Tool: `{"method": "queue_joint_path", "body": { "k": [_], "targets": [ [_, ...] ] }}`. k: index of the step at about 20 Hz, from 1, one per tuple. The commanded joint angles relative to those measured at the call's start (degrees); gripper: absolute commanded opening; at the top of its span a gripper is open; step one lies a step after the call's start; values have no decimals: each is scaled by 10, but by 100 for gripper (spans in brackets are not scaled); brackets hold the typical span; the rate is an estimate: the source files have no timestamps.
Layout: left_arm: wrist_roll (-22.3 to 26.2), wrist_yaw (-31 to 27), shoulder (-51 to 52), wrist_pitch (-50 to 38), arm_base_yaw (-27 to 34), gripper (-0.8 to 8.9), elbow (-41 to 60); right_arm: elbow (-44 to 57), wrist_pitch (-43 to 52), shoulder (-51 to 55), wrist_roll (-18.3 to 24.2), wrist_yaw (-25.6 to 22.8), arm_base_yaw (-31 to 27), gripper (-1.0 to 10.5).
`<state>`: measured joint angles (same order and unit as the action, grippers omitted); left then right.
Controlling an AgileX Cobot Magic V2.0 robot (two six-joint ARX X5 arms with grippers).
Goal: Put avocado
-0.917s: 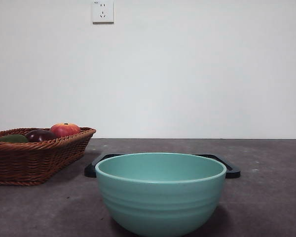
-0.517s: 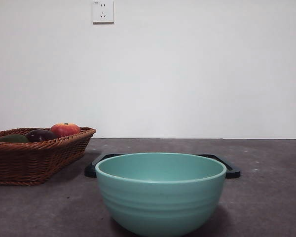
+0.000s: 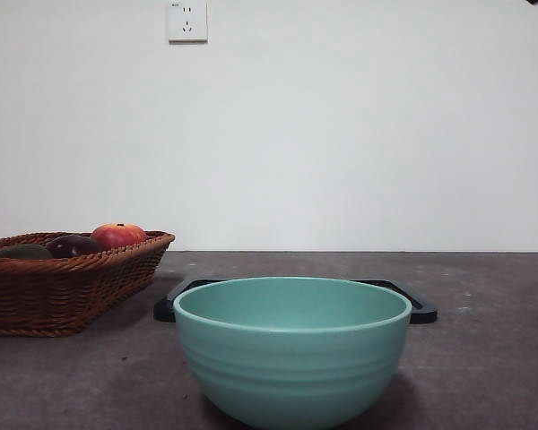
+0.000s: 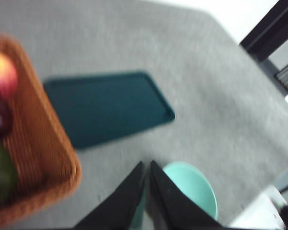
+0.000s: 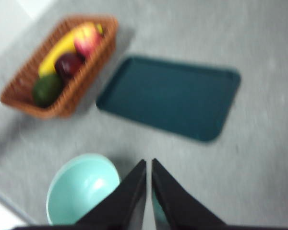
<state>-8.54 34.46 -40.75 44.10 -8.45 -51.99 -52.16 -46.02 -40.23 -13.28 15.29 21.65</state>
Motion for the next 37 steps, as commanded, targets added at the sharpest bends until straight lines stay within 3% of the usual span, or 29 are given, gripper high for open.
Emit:
{"method": "queue_joint_path", "body": {
  "k": [1,4,6,8,10,12,21,27,37],
  "targets": [
    [-3,7,2,20,-2,30,-11,-11,-9,6,21,-2,2,11],
    [-1,16,17,35,-2,44,-11,-11,-6,24,40,-2,2,12],
    [3,16,27,35,-2,170,-11,-11,-6,35,63,-1,2,16],
    [7,16,33,35,-2,376,-11,-11,-3,45,77,-1,2,160],
    [14,16,33,32,-2,497,-11,-11,5,49,77,-3,2,425],
    [16,16,33,14,-2,500,-11,-11,14,49,77,-3,2,523],
    [2,1,31,-30,-2,497,-11,-11,48,48,76,-2,2,523],
    [-12,-101,-36,-10,-2,497,-12,-11,44,48,62,-2,2,523],
    [-9,-266,-299,-2,-2,497,-59,-11,39,48,58,-2,2,523]
  ]
}}
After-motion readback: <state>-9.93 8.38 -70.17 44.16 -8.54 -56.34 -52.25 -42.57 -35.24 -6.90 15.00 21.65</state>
